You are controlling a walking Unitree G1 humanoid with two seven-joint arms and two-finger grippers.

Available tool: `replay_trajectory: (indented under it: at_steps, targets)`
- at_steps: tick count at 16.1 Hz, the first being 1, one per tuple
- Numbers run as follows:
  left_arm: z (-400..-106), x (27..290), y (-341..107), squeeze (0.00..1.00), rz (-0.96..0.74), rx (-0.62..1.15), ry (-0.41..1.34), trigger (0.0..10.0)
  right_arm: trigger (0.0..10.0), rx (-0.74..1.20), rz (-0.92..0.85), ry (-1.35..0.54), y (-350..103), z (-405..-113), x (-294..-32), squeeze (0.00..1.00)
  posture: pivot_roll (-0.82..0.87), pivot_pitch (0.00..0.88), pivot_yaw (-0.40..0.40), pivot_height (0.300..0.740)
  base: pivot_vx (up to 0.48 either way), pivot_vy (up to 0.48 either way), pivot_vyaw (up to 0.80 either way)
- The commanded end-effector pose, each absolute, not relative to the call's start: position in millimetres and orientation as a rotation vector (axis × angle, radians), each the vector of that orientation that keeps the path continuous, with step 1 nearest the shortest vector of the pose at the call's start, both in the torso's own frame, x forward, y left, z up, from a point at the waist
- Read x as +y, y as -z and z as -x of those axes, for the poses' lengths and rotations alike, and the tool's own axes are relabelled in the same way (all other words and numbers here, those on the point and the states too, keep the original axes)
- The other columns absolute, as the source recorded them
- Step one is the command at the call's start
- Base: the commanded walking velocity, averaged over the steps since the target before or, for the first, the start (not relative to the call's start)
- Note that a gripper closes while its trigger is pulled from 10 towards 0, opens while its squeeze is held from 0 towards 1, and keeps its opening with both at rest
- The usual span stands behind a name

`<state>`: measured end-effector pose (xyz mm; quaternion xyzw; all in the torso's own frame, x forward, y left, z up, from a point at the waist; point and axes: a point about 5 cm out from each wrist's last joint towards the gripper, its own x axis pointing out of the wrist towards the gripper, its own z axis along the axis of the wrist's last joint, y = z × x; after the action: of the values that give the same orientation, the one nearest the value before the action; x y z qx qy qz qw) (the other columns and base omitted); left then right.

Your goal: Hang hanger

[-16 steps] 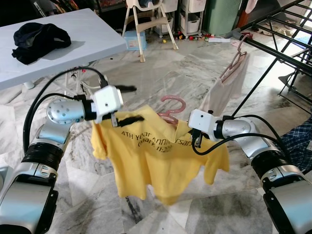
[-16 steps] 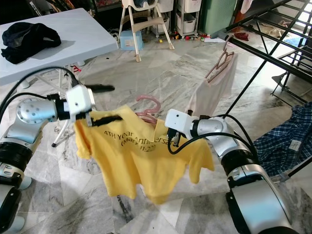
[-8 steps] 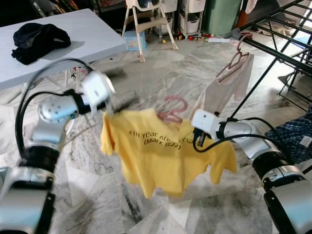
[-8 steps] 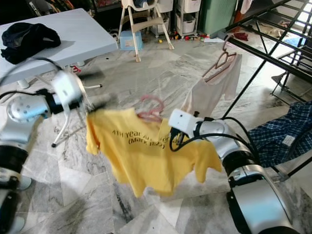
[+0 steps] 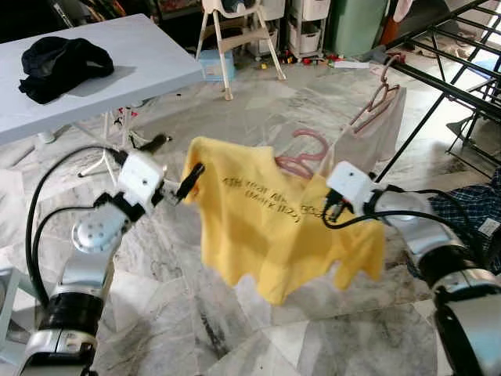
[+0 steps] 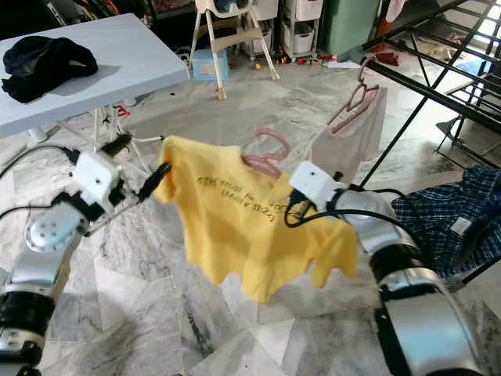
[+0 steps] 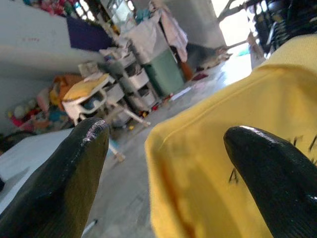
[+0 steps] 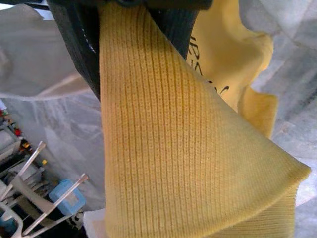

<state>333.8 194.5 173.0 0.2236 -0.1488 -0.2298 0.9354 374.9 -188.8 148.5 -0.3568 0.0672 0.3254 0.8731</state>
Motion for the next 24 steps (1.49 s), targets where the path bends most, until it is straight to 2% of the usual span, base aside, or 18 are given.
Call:
replay_trajectory:
  at_steps: [1, 3, 4, 7, 8, 9, 10, 13, 16, 21, 22, 23, 24]
  targets:
    - [-334, 197, -176, 1.0, -0.495, -0.303, 0.448, 10.0, 0.0, 0.031, 0.778, -0.707, -164, -375, -186, 0.0, -0.1, 0.062, 0.04, 0.74, 0.0, 0.0, 0.0]
    - [-334, 200, -176, 1.0, -0.502, -0.294, 0.44, 10.0, 0.0, 0.045, 0.793, -0.69, -164, -373, -196, 0.0, -0.11, 0.064, 0.041, 0.74, 0.0, 0.0, 0.0]
    - [-335, 210, -173, 1.0, -0.545, -0.245, 0.428, 10.0, 0.0, 0.04, 0.797, -0.726, -171, -368, -213, 0.0, -0.11, 0.067, 0.044, 0.74, 0.0, 0.0, 0.0]
    - [-334, 229, -165, 1.0, -0.535, -0.144, 0.437, 10.0, 0.0, 0.016, 0.819, -0.771, -187, -362, -231, 0.0, -0.12, 0.071, 0.05, 0.74, 0.0, 0.0, 0.0]
    - [-333, 230, -164, 0.76, -0.524, -0.133, 0.448, 10.0, 0.0, 0.017, 0.818, -0.756, -190, -363, -234, 0.0, -0.12, 0.071, 0.053, 0.74, 0.0, 0.0, 0.0]
    - [-331, 229, -161, 0.04, -0.515, -0.107, 0.478, 10.0, 0.0, 0.015, 0.821, -0.754, -195, -363, -237, 0.0, -0.12, 0.071, 0.053, 0.74, 0.0, 0.0, 0.0]
    - [-328, 226, -152, 0.0, -0.468, -0.063, 0.543, 10.0, 0.0, 0.001, 0.814, -0.761, -202, -363, -238, 0.0, -0.12, 0.069, 0.053, 0.74, 0.0, 0.0, 0.0]
    - [-327, 209, -151, 0.0, -0.39, -0.077, 0.64, 10.0, 0.0, -0.013, 0.812, -0.812, -203, -362, -234, 0.0, -0.12, 0.067, 0.05, 0.74, 0.0, 0.0, 0.0]
    - [-336, 199, -146, 0.0, -0.355, -0.071, 0.642, 10.0, 0.0, -0.025, 0.789, -0.93, -206, -357, -225, 0.0, -0.13, 0.064, 0.051, 0.74, 0.0, 0.0, 0.0]
    - [-346, 208, -148, 0.0, -0.326, -0.059, 0.565, 10.0, 0.0, 0.009, 0.758, -1.018, -212, -348, -233, 0.0, -0.15, 0.062, 0.06, 0.74, 0.0, 0.0, 0.0]
    - [-345, 209, -147, 0.0, -0.302, -0.053, 0.587, 2.8, 0.0, 0.015, 0.759, -1.008, -212, -347, -236, 0.0, -0.15, 0.061, 0.062, 0.74, 0.0, 0.0, 0.0]
    - [-343, 210, -147, 0.0, -0.286, -0.059, 0.61, 0.0, 0.0, 0.022, 0.759, -1.002, -211, -346, -239, 0.0, -0.15, 0.062, 0.064, 0.74, 0.0, 0.0, 0.0]
    - [-343, 209, -150, 0.0, -0.288, -0.076, 0.619, 0.0, 0.0, 0.029, 0.762, -0.995, -209, -346, -240, 0.0, -0.15, 0.061, 0.064, 0.74, 0.0, 0.0, 0.0]
